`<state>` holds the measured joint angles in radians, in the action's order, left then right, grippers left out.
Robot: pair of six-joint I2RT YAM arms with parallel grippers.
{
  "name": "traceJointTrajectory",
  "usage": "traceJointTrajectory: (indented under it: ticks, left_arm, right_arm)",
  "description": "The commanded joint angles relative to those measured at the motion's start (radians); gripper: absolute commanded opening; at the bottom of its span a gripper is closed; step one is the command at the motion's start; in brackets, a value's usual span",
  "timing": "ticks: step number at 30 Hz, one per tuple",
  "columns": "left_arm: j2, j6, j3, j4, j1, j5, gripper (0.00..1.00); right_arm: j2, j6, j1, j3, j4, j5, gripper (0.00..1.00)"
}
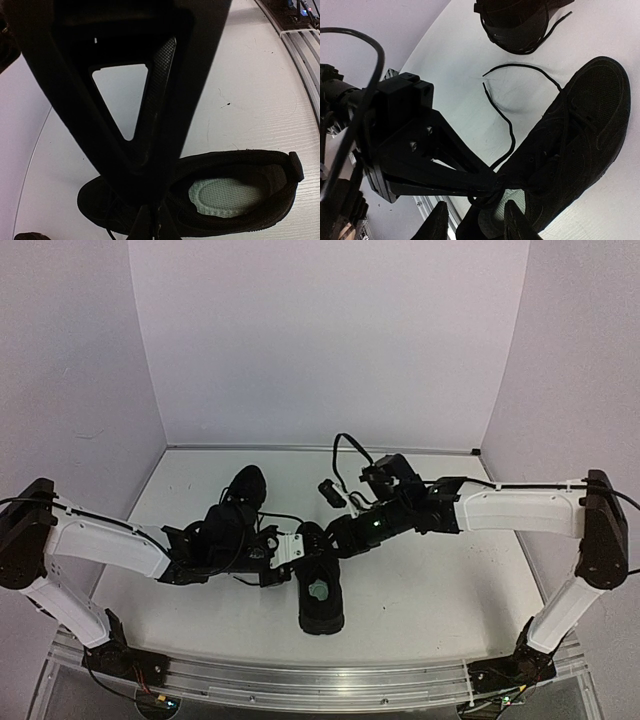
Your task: Tie the shoes
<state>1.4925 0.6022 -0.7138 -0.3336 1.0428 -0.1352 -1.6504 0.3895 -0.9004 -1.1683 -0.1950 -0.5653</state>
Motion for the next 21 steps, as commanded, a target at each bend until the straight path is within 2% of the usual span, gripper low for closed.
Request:
traceJointTrajectory:
  ticks: [1,13,18,21]
  left_arm:
    - [0.004,0.002,-0.045,-0.026,0.003,-0.006,0.0]
    - [0.022,0.007,-0.065,-0.02,0.003,-0.01,0.0]
    - [0.023,0.012,-0.068,-0.017,0.004,-0.015,0.0]
    - [0.026,0.013,-0.071,-0.011,0.003,-0.017,0.0]
  right_arm:
    - [-0.023,-0.037,-0.005,-0.025,0.026,-0.012,0.35]
    - [-0.052,-0.052,-0.006,-0.043,0.02,-0.028,0.3]
    - [-0.055,-0.055,-0.006,-0.048,0.02,-0.031,0.19]
    - [-0.055,-0.055,-0.005,-0.052,0.02,-0.036,0.05]
